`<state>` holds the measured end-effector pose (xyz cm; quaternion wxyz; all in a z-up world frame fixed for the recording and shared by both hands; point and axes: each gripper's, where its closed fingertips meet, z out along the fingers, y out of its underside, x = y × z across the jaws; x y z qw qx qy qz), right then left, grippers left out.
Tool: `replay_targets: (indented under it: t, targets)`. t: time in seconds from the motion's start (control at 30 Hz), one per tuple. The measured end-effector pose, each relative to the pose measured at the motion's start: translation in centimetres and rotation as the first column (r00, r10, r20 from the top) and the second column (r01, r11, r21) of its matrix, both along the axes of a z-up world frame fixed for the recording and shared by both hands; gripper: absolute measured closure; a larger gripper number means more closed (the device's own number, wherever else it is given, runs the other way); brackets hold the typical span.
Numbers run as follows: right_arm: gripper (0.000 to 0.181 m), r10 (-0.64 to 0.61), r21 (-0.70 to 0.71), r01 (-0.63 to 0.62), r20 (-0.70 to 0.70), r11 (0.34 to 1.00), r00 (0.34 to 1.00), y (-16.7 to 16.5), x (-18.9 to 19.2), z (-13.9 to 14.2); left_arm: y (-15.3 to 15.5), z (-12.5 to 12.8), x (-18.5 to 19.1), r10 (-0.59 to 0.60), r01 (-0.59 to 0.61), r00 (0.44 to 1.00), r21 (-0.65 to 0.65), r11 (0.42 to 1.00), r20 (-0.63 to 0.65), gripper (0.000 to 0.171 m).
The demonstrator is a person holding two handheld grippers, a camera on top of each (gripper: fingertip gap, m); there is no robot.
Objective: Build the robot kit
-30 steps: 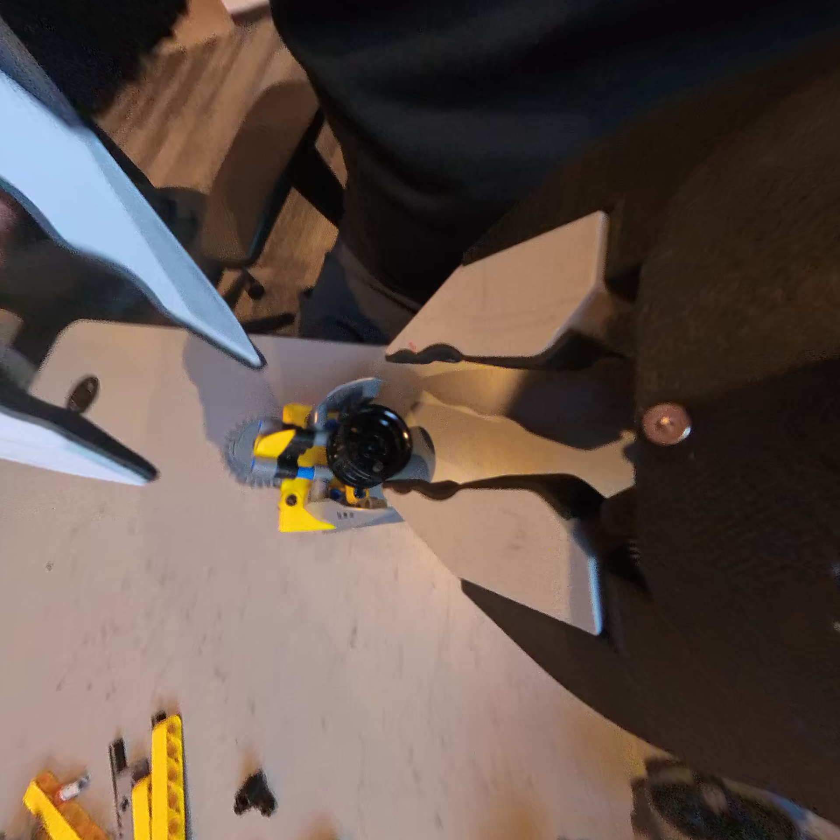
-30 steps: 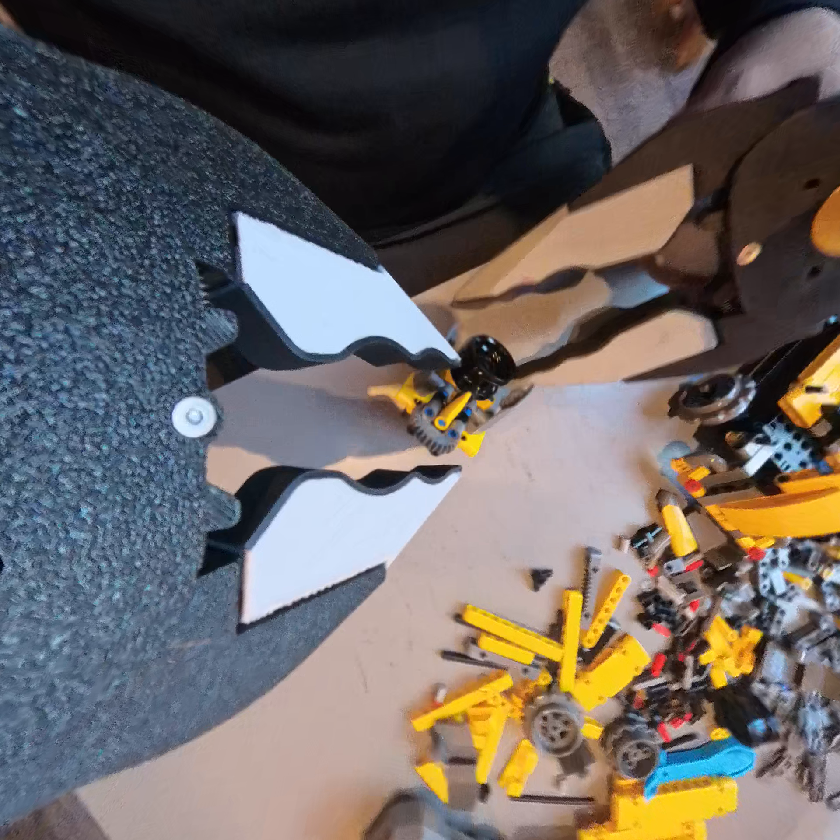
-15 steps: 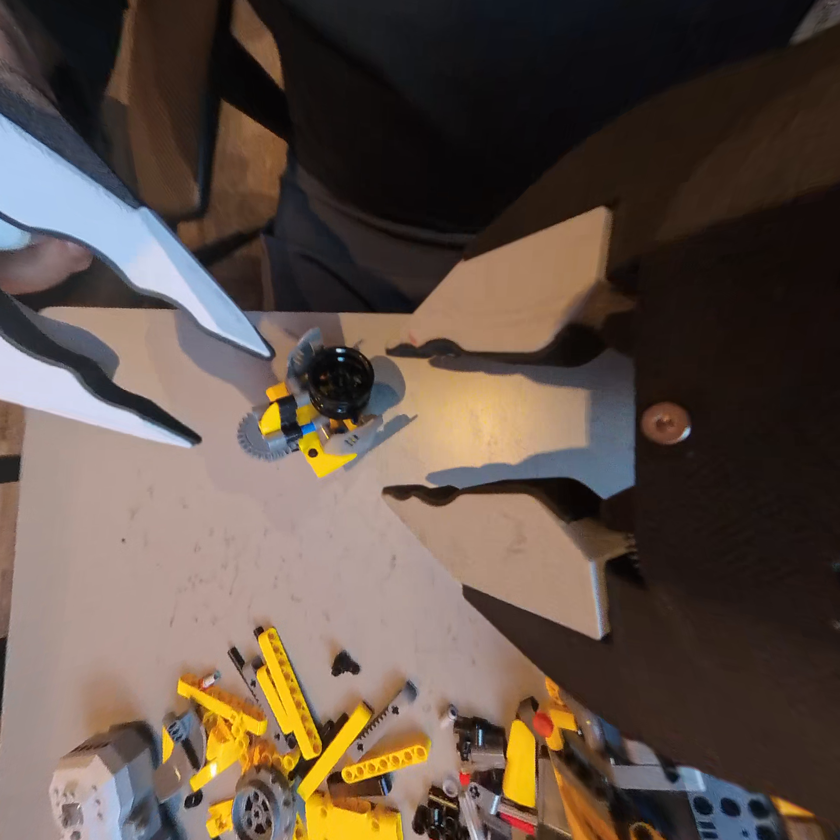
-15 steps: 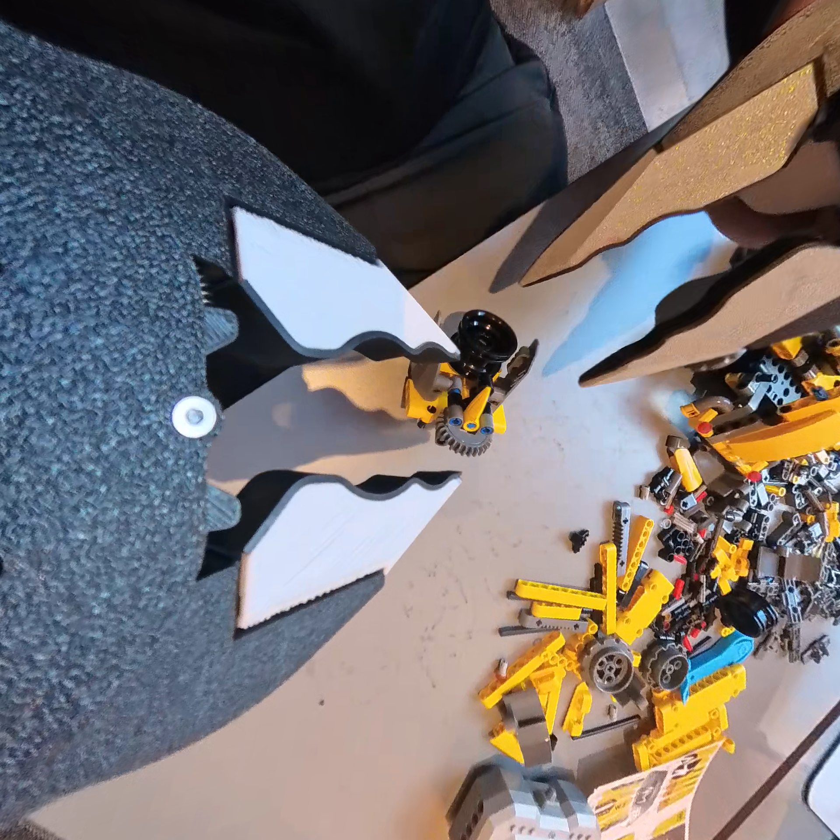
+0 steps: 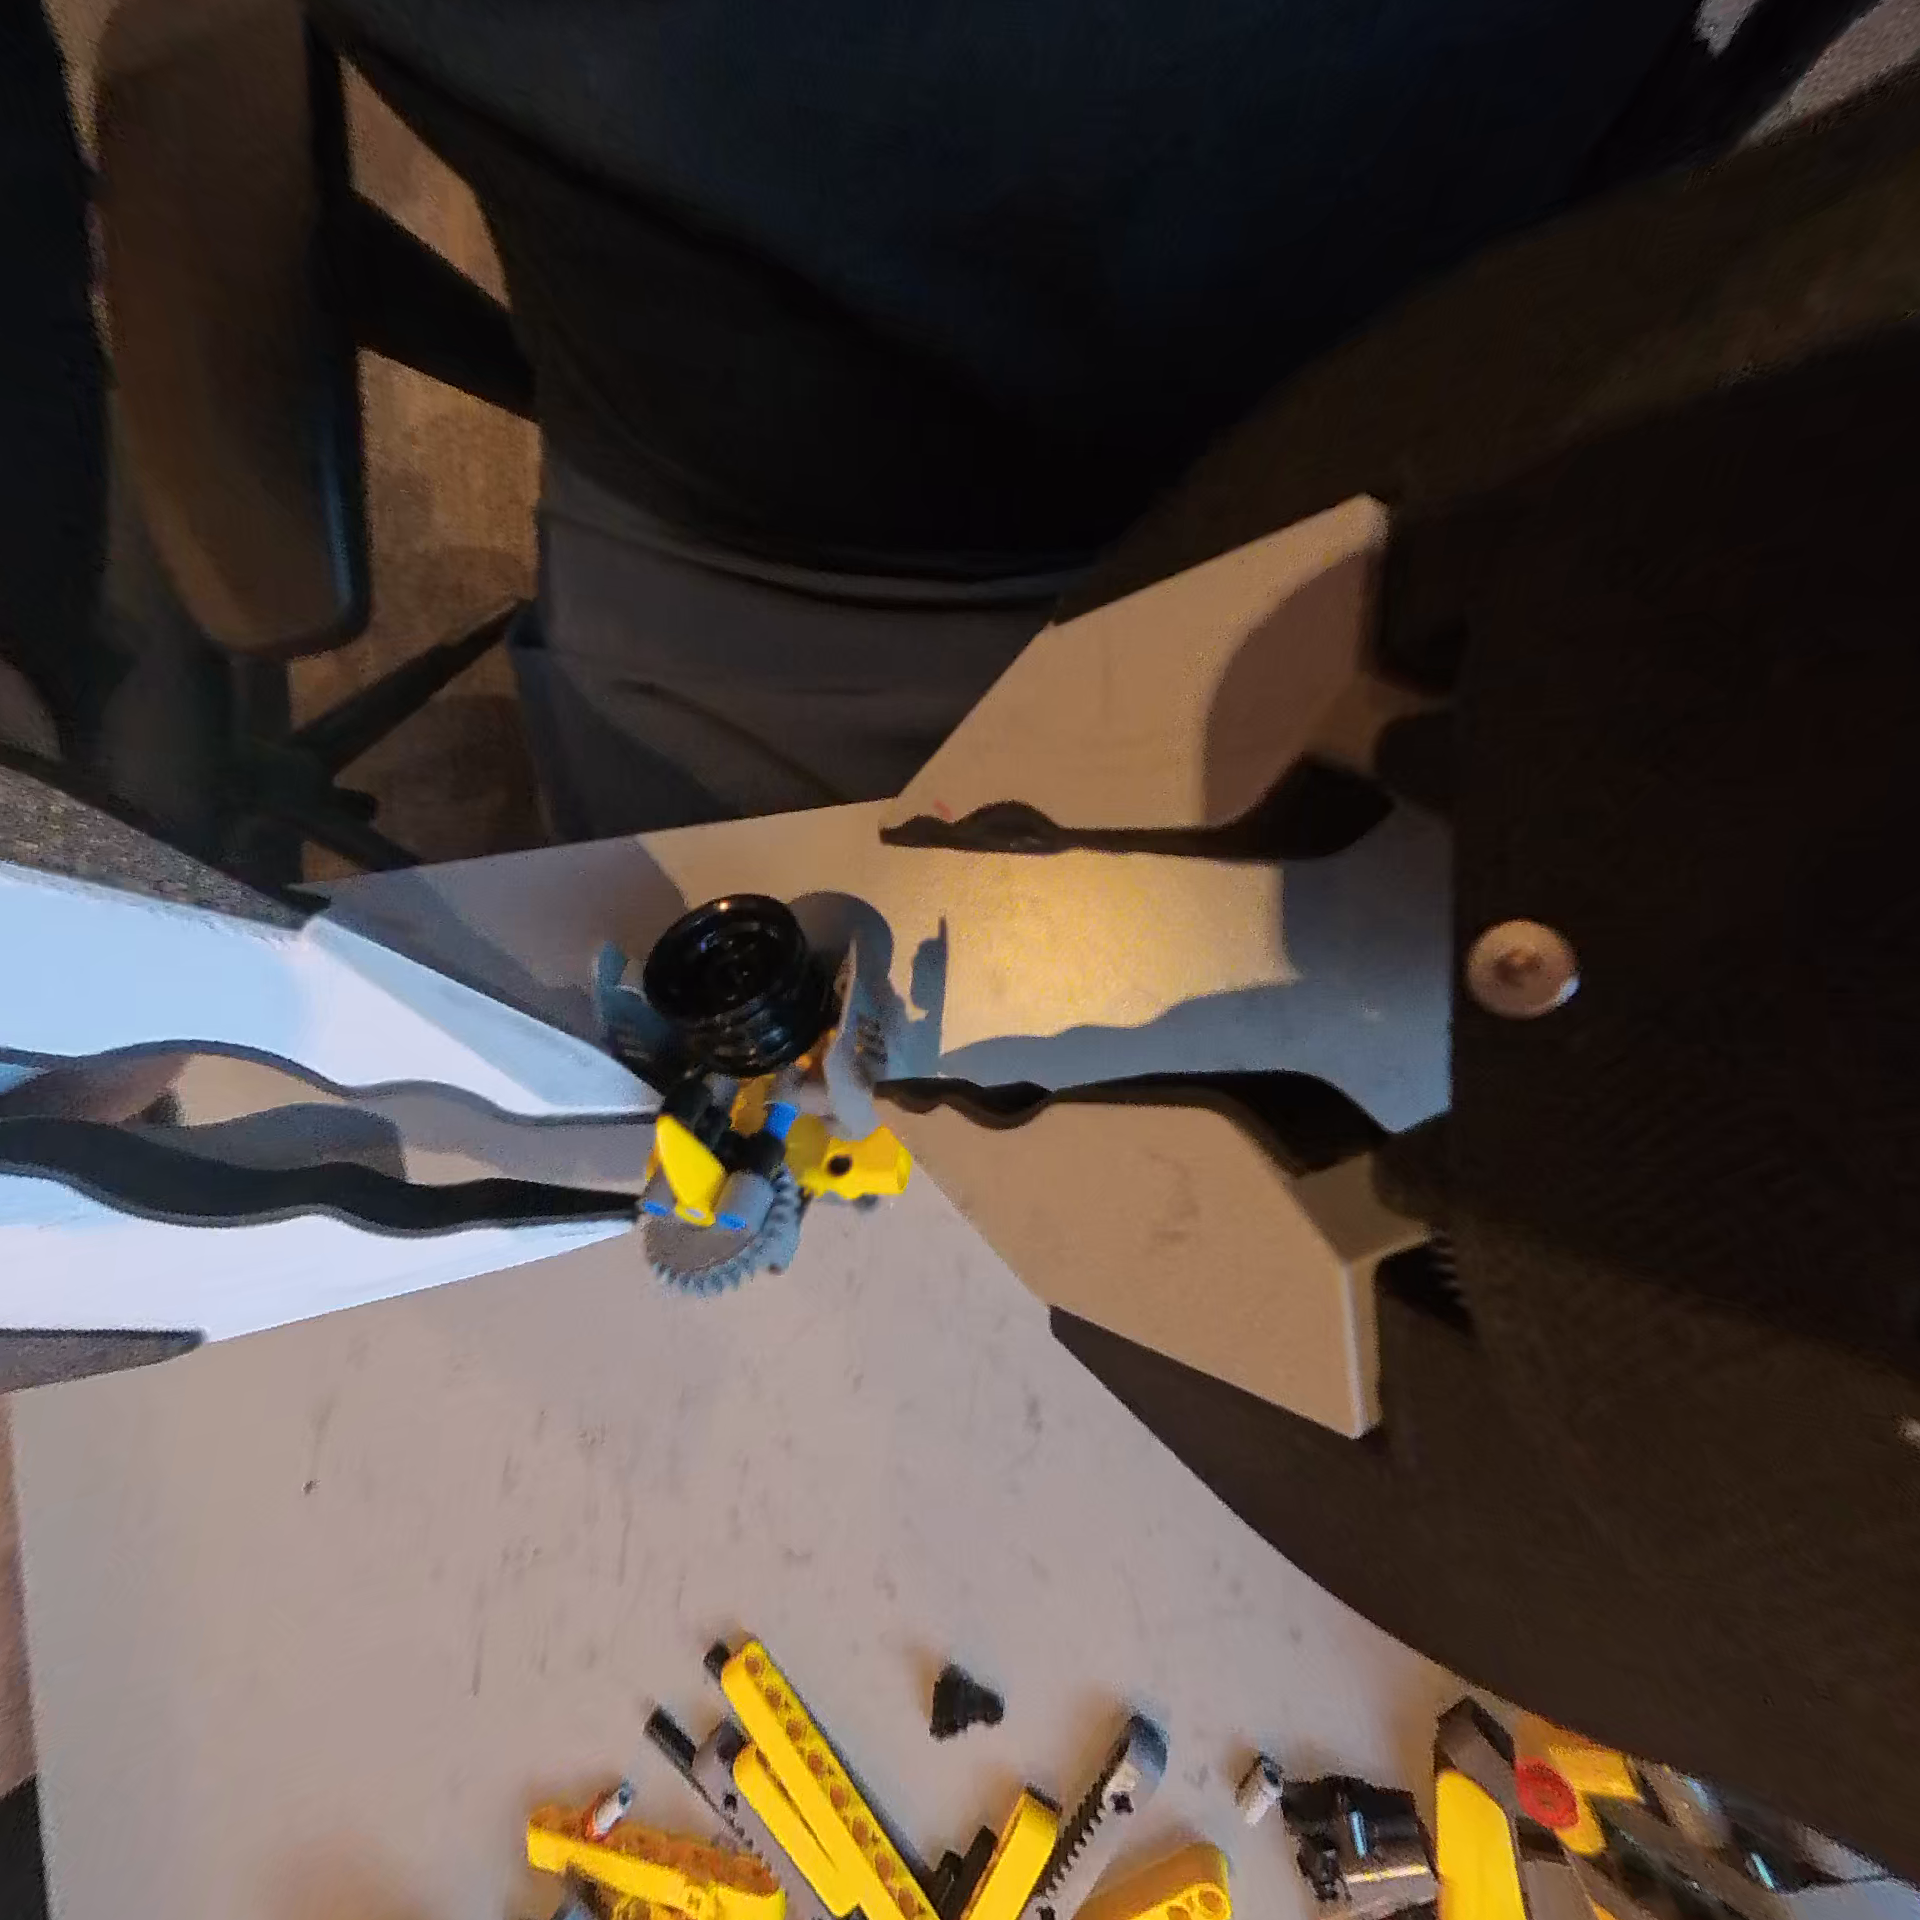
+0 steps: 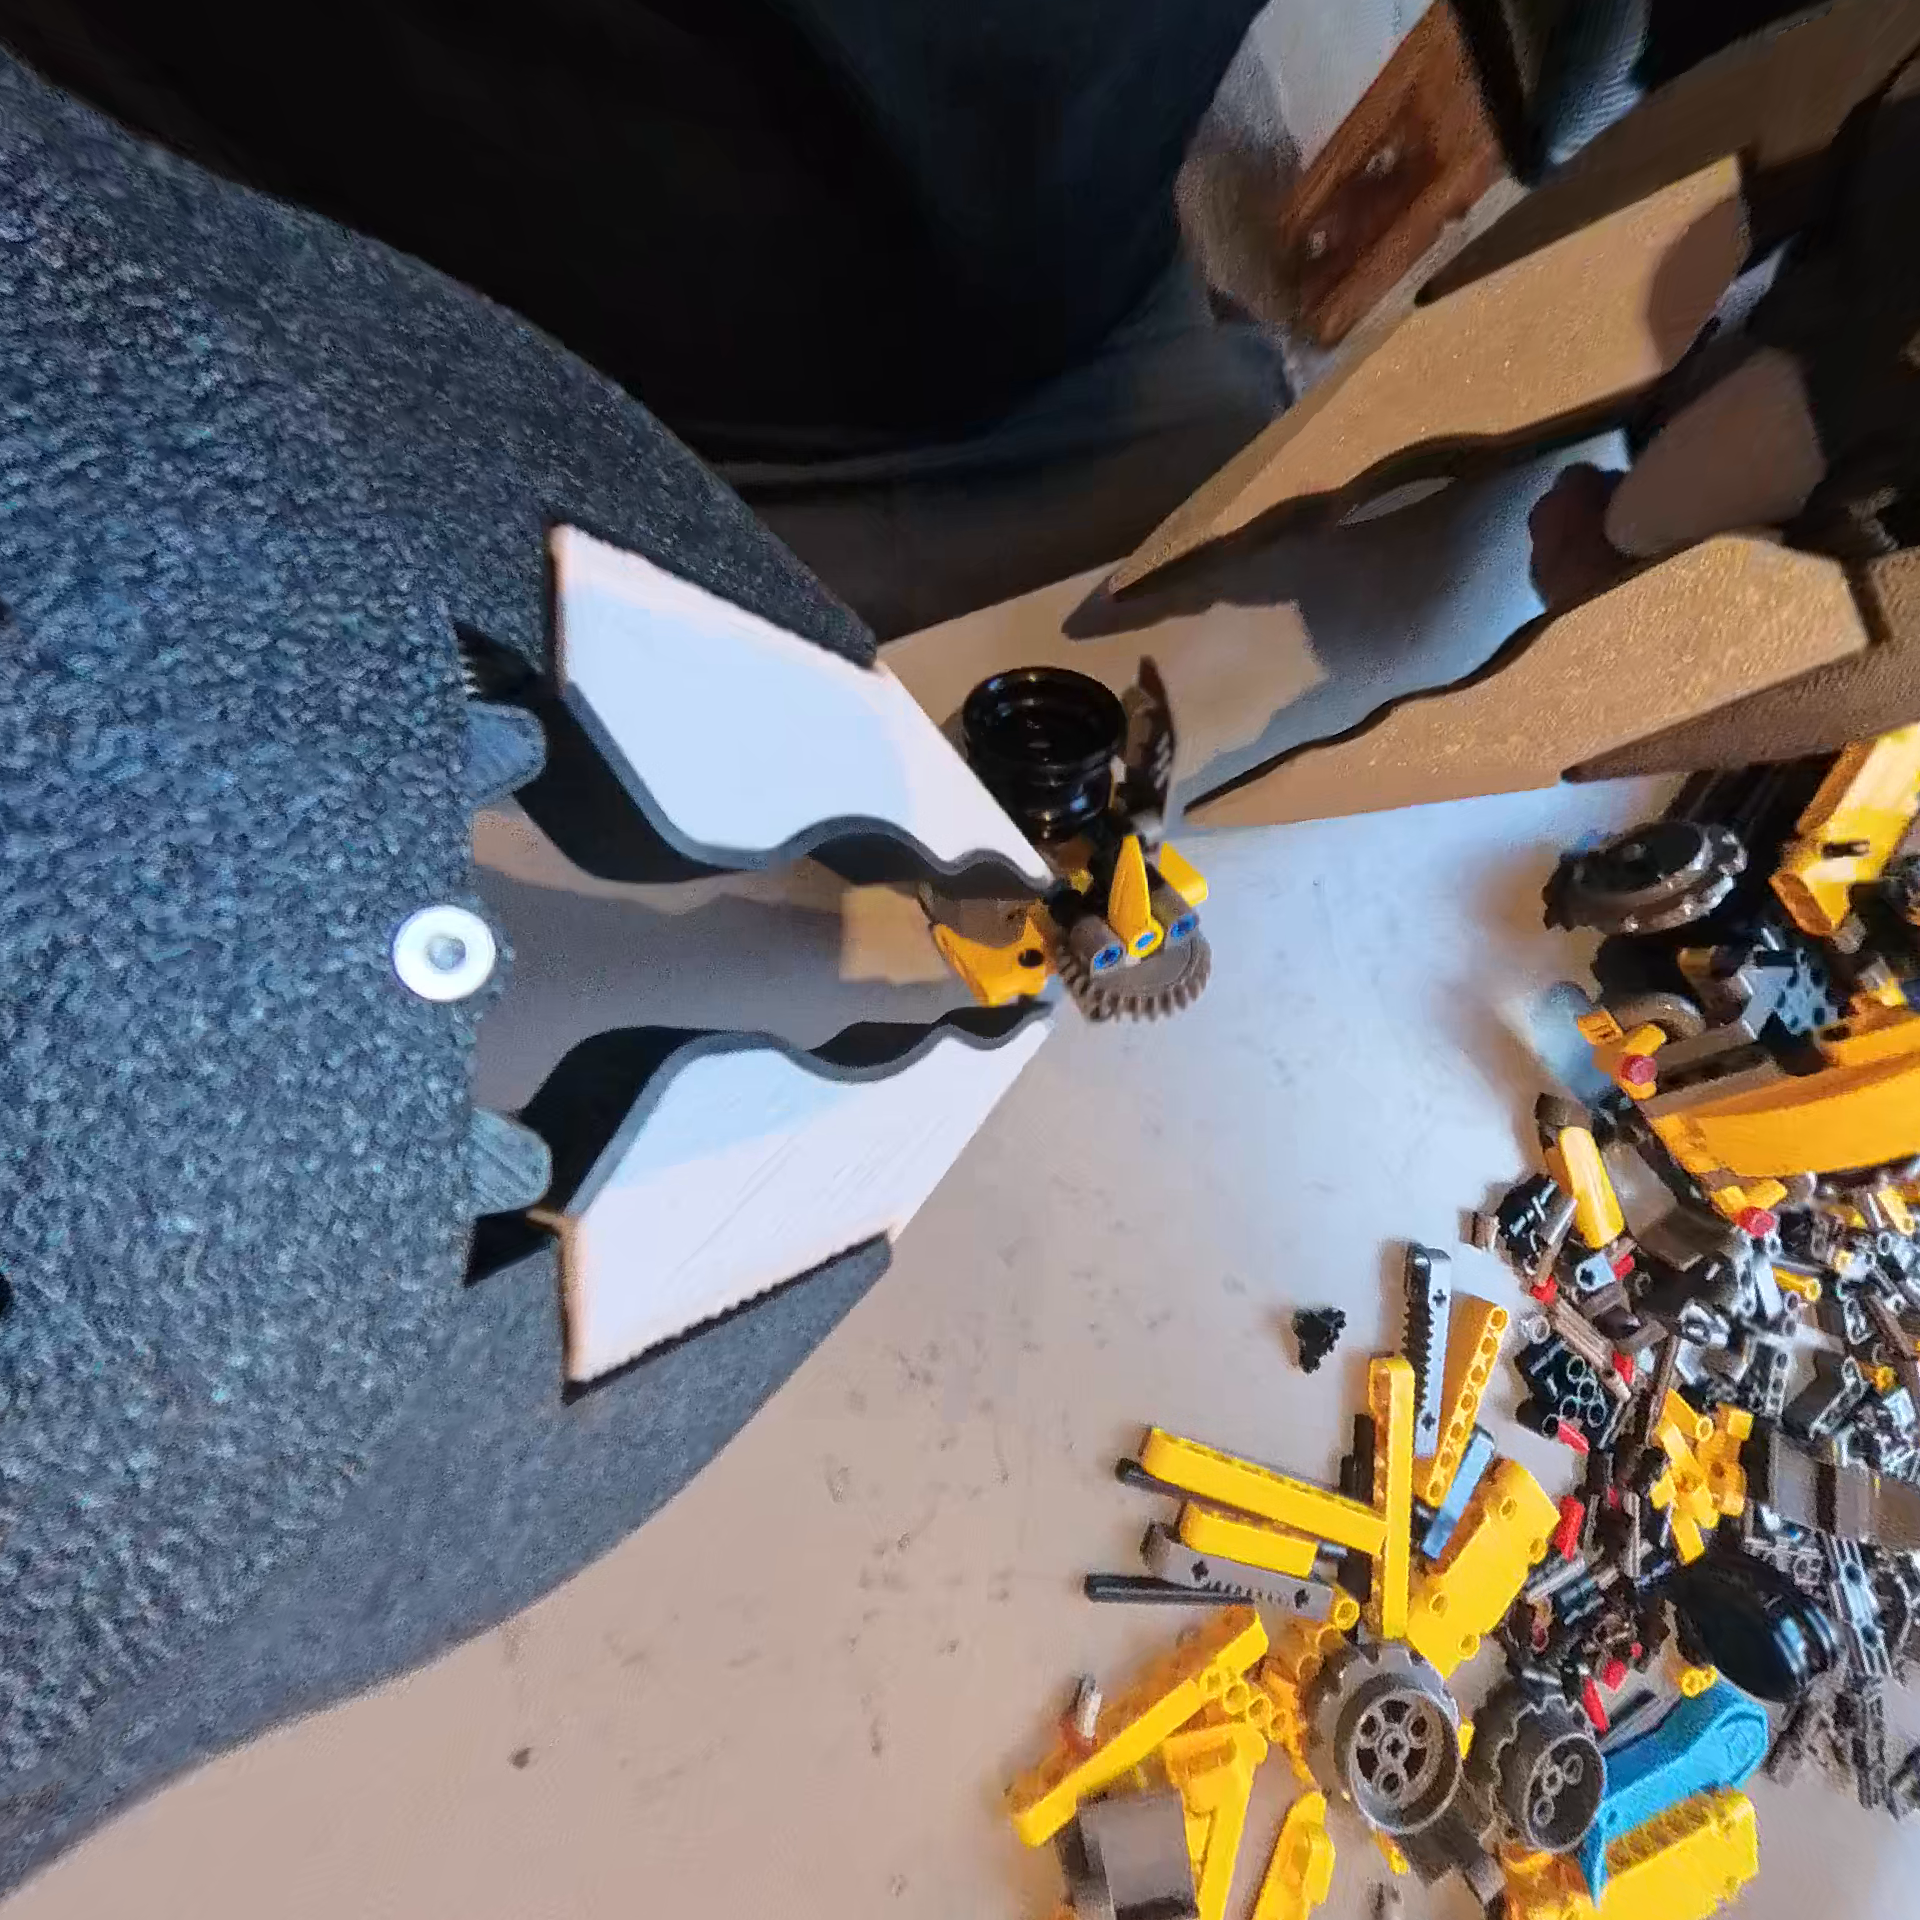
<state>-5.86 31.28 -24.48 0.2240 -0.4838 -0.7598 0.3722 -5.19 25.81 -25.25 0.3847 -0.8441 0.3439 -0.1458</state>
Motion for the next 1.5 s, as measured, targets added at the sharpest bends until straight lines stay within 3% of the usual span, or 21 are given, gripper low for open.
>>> replay_targets:
  t: [0.07,0.23,0.43,0.7,0.77,0.83,0.9,1.03,1.17,1.33,1.5]
  targets:
    - [0.155,-0.002,-0.042,0.003,0.007,0.999,1.000,0.5,-0.2,0.2,0.5,0.7,-0.7,0.036,-0.036,0.999,0.024,0.999,0.027,0.127]
    - [0.142,0.035,-0.073,-0.039,-0.054,0.997,0.998,0.3,-0.3,2.0,1.5,-0.1,-2.7,0.137,-0.136,0.990,0.041,0.990,-0.014,0.102]
    - [0.145,0.085,-0.007,-0.086,-0.060,0.996,0.995,-1.1,-0.7,1.3,2.4,-1.1,-2.1,0.094,-0.061,0.972,0.159,0.985,-0.214,0.087]
    - [0.146,0.128,-0.022,-0.130,-0.062,0.991,0.990,-1.1,-1.2,1.1,2.8,-1.3,-1.5,-0.003,0.053,0.960,0.171,0.984,-0.281,0.107]
    - [0.146,0.141,-0.038,-0.143,-0.056,0.989,0.988,-1.2,-1.3,1.1,3.3,-1.2,-1.8,0.009,0.042,0.958,0.173,0.984,-0.287,0.105]
    - [0.146,0.154,-0.043,-0.156,-0.051,0.987,0.987,-1.2,-1.4,1.1,3.7,-1.0,-2.2,0.032,0.019,0.959,0.178,0.984,-0.283,0.091]
    - [0.141,0.159,-0.036,-0.161,-0.054,0.986,0.986,-0.9,-1.5,1.2,3.8,-0.9,-2.3,0.037,0.011,0.965,0.179,0.984,-0.261,0.092]
    - [0.121,0.258,-0.055,-0.263,-0.082,0.963,0.963,-1.9,-1.2,1.8,3.4,-1.3,-1.9,0.008,0.032,0.973,0.170,0.985,-0.229,0.111]
    - [0.128,0.248,0.029,-0.247,-0.047,0.969,0.968,-1.4,-1.6,0.8,3.4,-1.6,-1.5,-0.002,0.031,0.982,0.149,0.988,-0.190,0.114]
    - [0.118,0.246,0.031,-0.245,-0.087,0.969,0.965,-1.5,-0.5,2.4,3.3,-1.8,-1.3,-0.022,0.044,0.987,0.139,0.989,-0.158,0.126]
    - [0.115,0.267,0.141,-0.258,-0.044,0.956,0.963,-2.4,0.7,1.1,3.5,-2.0,-1.2,-0.046,0.063,0.988,0.115,0.991,-0.145,0.138]
